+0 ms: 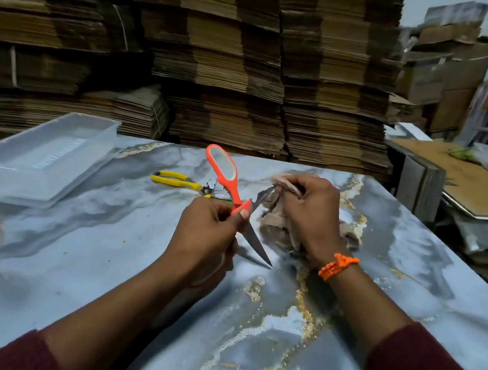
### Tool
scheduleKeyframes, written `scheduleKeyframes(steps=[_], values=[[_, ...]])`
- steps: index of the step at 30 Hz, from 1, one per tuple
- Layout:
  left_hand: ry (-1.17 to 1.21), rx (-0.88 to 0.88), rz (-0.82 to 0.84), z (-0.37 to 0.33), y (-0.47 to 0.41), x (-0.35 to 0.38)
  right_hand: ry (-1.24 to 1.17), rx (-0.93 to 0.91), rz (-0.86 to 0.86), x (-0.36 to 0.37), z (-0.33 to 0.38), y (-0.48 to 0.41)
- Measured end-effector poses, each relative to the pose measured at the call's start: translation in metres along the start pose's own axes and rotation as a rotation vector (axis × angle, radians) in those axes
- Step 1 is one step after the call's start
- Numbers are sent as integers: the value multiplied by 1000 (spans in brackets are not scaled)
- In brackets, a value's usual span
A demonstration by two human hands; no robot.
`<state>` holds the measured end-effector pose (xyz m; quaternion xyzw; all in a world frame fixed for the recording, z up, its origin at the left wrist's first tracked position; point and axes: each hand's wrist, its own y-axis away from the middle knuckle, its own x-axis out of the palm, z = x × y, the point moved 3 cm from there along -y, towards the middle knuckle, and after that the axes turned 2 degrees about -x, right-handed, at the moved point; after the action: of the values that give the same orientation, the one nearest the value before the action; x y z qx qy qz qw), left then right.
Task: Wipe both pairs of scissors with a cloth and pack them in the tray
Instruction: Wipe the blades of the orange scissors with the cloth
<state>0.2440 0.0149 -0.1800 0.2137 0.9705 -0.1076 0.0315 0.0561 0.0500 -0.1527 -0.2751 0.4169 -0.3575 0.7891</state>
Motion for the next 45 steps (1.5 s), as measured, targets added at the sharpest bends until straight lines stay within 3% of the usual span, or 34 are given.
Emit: scheduleKeyframes(steps=[3, 6, 12, 16, 20, 27, 36, 40, 43, 45], values=[[165, -98, -17, -1, 2, 4, 87, 90, -81, -20, -18, -3], [185, -127, -17, 1, -1, 3, 27, 83, -111, -31, -12, 4], [193, -144, -38, 6, -5, 4, -36, -194, 138, 13, 34, 29], [118, -105, -59, 9, -6, -6, -219, -13, 271, 16, 32, 27], [57, -39, -20, 5, -2, 1, -358, 167, 146, 8, 24, 24], [77, -39, -38, 0, 3, 8, -311, 134, 156, 15, 33, 28], [176, -81, 74, -5, 11, 10, -383, 369, -77, -2, -8, 12], [200, -75, 42, -6, 6, 14, -371, 497, -201, -23, -35, 10], [192, -95, 15, 0, 2, 6, -461, 482, -91, -25, -26, 9], [181, -105, -24, 3, 0, 3, -384, 336, 27, -21, -8, 12]])
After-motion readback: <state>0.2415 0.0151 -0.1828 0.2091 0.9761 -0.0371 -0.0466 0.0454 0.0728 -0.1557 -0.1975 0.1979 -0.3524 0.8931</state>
